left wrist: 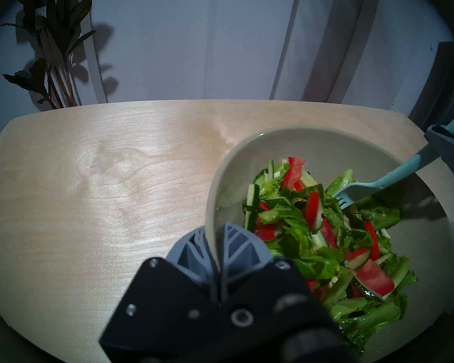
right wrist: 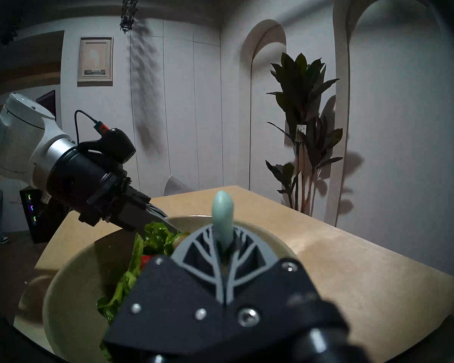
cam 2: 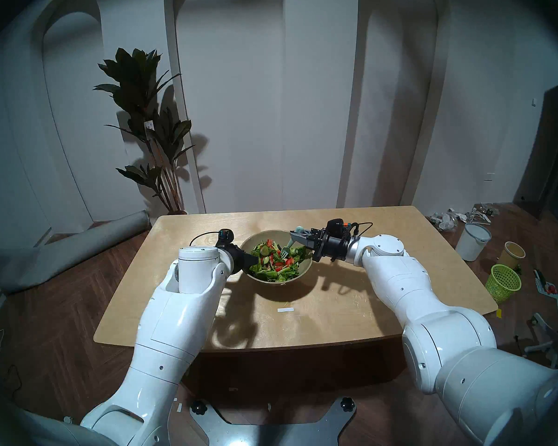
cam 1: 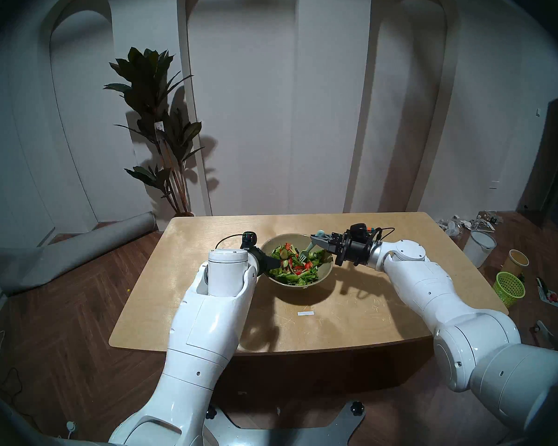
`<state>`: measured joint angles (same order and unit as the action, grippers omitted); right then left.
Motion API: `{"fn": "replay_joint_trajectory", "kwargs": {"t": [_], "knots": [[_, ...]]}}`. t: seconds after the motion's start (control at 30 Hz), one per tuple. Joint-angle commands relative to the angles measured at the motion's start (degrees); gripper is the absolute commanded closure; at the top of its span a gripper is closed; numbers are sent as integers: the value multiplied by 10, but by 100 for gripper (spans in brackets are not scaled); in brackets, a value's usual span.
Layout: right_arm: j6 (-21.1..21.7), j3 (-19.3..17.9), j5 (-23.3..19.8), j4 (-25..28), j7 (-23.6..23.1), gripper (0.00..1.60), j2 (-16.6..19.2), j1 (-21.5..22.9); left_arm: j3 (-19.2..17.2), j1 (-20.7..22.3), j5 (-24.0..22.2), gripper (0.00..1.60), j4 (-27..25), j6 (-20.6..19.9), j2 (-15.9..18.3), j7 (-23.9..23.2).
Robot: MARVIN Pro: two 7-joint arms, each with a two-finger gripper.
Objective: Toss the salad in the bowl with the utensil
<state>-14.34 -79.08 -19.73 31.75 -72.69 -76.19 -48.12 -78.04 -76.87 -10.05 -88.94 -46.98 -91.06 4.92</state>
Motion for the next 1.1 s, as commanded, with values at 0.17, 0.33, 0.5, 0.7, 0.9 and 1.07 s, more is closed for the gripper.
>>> {"fn": "replay_joint_trajectory", "kwargs": {"t": [0.17,0.33,0.5,0.7,0.9,1.07], "knots": [[48,-29,-64,-4,-38,160,-58,-2,1,6,0,160,-4,-1,-1,-1],[76,-42,-82,36,-48,160,-58,-22,1,6,0,160,-4,-1,-1,-1],[89,-50,-89,68,-48,160,-52,-36,1,6,0,160,-4,-1,-1,-1],[100,-59,-84,118,-34,160,-32,-64,1,6,0,160,-4,-1,-1,-1],[121,-75,-87,163,-31,160,-7,-87,1,6,0,160,-4,-1,-1,-1],[139,-85,-88,201,-37,160,16,-109,1,6,0,160,-4,-1,-1,-1]]}}
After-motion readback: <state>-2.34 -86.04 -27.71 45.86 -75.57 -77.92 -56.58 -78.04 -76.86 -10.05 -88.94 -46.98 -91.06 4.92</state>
